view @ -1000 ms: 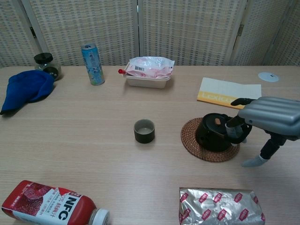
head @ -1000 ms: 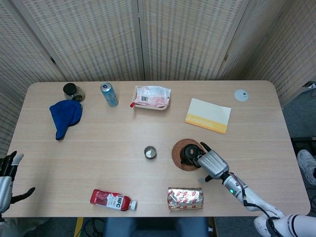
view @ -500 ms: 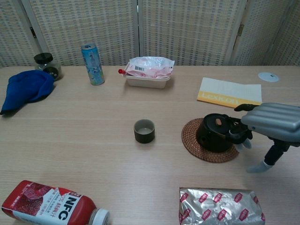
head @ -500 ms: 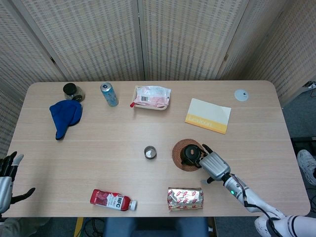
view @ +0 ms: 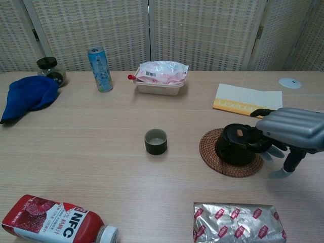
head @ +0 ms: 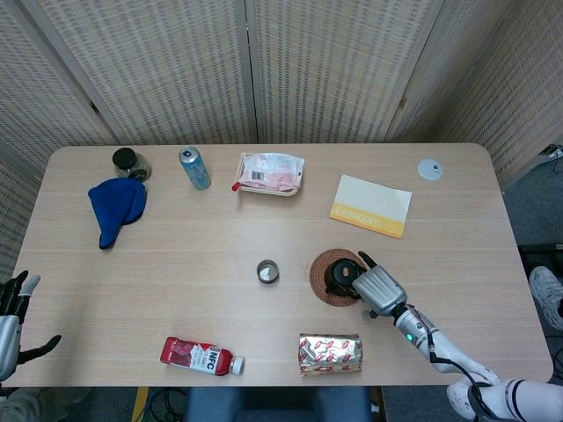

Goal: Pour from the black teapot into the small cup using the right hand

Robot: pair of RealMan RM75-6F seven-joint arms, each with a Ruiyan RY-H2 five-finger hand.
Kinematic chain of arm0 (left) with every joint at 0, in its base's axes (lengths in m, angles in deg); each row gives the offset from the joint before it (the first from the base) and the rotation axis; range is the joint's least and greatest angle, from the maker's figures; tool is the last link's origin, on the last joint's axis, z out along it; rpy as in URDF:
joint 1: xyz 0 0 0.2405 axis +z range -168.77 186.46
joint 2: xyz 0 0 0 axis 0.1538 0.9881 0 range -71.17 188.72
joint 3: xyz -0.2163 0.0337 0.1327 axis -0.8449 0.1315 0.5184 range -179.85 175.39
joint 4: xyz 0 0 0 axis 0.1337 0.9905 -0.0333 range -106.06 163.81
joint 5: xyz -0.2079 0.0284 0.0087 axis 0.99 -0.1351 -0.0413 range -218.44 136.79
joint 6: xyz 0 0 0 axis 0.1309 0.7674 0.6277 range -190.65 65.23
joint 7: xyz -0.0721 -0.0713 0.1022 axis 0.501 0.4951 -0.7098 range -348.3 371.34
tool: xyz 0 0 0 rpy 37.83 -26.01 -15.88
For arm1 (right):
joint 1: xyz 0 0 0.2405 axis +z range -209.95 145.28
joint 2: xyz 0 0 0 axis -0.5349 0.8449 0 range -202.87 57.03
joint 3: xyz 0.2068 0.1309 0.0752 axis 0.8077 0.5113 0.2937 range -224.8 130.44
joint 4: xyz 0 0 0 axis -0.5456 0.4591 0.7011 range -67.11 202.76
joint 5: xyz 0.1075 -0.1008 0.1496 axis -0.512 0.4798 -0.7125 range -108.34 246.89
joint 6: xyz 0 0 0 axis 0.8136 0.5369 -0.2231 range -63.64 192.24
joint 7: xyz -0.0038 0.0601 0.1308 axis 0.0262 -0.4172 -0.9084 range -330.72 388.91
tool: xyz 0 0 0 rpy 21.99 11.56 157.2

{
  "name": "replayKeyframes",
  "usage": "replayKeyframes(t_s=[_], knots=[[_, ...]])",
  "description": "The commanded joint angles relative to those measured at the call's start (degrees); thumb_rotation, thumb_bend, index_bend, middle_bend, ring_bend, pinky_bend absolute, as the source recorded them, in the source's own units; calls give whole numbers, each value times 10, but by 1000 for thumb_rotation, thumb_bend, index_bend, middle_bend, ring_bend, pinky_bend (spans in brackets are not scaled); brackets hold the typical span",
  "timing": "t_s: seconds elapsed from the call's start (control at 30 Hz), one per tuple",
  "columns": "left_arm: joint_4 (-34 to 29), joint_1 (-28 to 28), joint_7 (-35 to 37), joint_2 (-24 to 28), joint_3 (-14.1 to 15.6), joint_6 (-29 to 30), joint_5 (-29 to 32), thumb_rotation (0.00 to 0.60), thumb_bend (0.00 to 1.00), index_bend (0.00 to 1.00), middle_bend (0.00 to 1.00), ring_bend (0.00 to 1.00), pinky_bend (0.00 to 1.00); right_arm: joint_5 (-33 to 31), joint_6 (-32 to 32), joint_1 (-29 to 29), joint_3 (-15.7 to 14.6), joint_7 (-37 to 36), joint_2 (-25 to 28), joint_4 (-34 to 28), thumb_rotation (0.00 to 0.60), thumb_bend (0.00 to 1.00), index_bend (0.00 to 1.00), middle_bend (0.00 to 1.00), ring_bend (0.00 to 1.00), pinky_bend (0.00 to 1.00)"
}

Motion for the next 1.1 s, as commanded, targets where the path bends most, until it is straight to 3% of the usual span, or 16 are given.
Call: replayKeyframes(t_s=[0.03, 0.43, 0.73, 1.1], knots=[[0, 1, 0, 1, 0, 1, 1, 600, 135, 0, 0, 0, 0, -2, 7, 7, 6, -9, -2, 3, 562, 0, 738, 831, 745, 0], [0, 4, 1, 5, 0, 3, 2, 600, 135, 0, 0, 0, 0, 8, 32, 38, 28, -74, -3, 19, 556, 0, 856, 932, 831, 0], [-2, 3, -1, 5, 0, 0, 2, 600, 135, 0, 0, 0, 0, 9, 31, 52, 44, -112, -5, 34, 407, 0, 921, 973, 875, 22], [-2, 1, -2, 4, -1, -1, 0, 600, 135, 0, 0, 0, 0, -7, 18, 55, 58, -118, 2, 21, 398, 0, 955, 994, 898, 86]])
